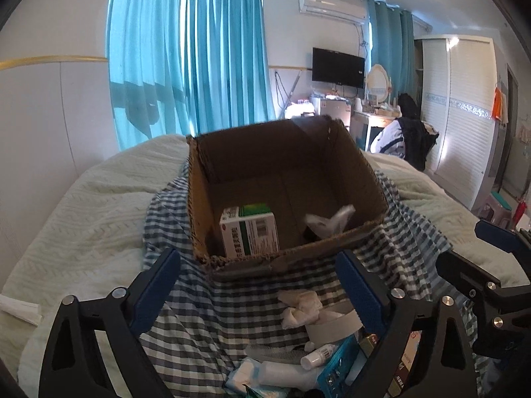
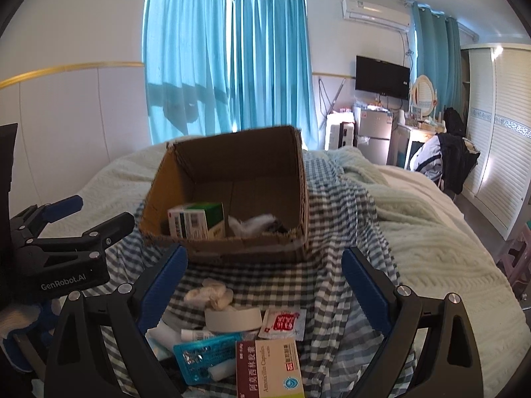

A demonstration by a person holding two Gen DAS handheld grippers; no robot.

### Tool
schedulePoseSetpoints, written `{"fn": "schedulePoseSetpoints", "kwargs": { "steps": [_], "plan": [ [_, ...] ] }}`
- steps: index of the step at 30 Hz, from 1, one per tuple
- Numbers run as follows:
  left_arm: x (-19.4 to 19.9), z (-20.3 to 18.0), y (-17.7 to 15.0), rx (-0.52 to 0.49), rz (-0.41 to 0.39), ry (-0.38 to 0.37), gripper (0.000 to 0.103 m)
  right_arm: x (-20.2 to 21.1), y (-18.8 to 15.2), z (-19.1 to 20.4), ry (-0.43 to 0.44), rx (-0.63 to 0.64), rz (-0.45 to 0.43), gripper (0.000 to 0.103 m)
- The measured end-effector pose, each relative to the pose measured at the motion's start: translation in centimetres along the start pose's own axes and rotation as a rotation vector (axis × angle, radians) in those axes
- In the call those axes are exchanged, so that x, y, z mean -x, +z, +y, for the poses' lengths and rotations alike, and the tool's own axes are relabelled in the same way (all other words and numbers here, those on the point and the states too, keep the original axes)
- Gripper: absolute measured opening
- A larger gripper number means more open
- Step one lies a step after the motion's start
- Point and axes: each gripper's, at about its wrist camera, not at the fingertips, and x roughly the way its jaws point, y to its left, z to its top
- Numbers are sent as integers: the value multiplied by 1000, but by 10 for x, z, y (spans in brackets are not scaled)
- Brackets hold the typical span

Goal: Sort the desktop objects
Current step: 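Pull both grippers back from the cardboard box toward the scattered items, then grasp the white tissue with the left gripper while the right gripper grasps the tape roll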

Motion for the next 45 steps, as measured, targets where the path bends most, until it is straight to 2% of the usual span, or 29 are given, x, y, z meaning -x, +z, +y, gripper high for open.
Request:
{"fn": "schedulePoseSetpoints", "kwargs": {
  "steps": [2,7,12,16,18,21,24,25,27,29,32,37,45],
  "plan": [
    [-19,-3,-11,-14,54,6,90,-13,-9,-1,8,0,38,95],
    [-48,-2,-31,-12,131,6,89,-37,-24,0,22,5,105,94],
    [-74,-8,-43,-19,209,-25,89,-59,-39,-3,25,-5,167,92],
    [-91,-13,-48,-10,250,-44,89,-72,-45,-3,38,1,206,91],
    [-99,-15,-49,-1,267,-61,89,-79,-50,1,55,25,231,87],
    [-111,-18,-52,7,299,-94,89,-90,-58,8,88,59,272,87],
    [-123,-17,-57,13,333,-108,89,-98,-62,10,85,73,296,86],
    [-126,-16,-58,20,344,-119,84,-102,-63,9,98,63,308,86],
    [-132,-16,-61,21,374,-152,65,-110,-66,7,136,49,337,86],
    [-137,-19,-65,-3,399,-166,37,-116,-68,9,146,54,349,86],
    [-143,-18,-71,-8,427,-184,20,-124,-70,15,158,73,366,86],
    [-136,-5,-70,6,389,-147,13,-140,-73,21,168,80,392,86],
    [-125,14,-65,22,357,-119,10,-168,-77,36,183,99,443,85]
  ]
}}
